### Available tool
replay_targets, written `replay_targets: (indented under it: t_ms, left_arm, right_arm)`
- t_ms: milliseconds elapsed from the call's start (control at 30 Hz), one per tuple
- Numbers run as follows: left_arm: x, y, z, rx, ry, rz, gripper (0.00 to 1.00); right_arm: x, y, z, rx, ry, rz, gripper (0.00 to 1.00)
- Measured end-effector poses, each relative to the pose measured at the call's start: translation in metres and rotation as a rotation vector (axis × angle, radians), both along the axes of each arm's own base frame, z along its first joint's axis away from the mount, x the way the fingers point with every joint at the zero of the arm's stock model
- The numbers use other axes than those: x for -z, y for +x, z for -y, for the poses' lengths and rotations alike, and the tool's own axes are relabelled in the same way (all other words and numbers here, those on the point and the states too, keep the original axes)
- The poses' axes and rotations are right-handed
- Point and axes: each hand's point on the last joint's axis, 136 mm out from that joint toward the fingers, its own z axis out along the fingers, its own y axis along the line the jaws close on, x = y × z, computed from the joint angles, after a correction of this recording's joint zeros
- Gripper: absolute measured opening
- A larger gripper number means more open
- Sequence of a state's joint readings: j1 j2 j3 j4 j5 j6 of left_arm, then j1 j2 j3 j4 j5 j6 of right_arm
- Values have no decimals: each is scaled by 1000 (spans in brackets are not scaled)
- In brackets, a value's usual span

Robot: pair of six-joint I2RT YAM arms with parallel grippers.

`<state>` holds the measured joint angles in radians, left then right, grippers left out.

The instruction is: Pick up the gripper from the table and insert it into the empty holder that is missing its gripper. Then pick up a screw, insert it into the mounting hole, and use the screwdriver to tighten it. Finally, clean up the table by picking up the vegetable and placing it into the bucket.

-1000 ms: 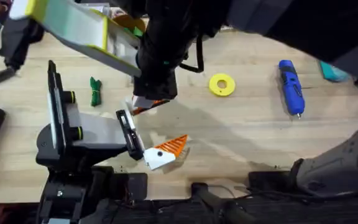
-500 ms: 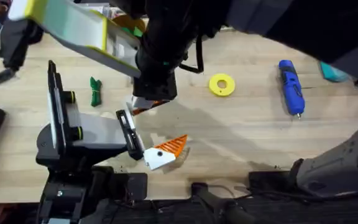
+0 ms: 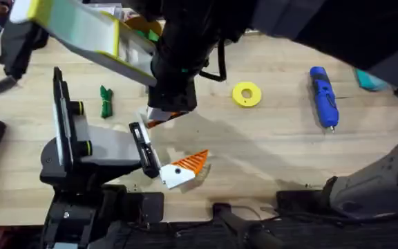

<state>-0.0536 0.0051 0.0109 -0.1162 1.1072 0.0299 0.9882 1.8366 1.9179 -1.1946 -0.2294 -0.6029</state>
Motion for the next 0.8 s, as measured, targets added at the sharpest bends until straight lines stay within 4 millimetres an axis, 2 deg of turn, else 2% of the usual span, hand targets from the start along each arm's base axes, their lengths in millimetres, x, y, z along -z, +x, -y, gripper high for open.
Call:
replay_targets:
  t_ms: [633, 800]
  left_arm:
    - [0, 0, 0, 0, 0, -1, 986]
    - [0, 0, 0, 1, 0, -2, 986]
  right_arm:
    - [2, -2, -1, -5, -6, -1, 6]
    - [11, -1, -3, -5, -25, -13, 6]
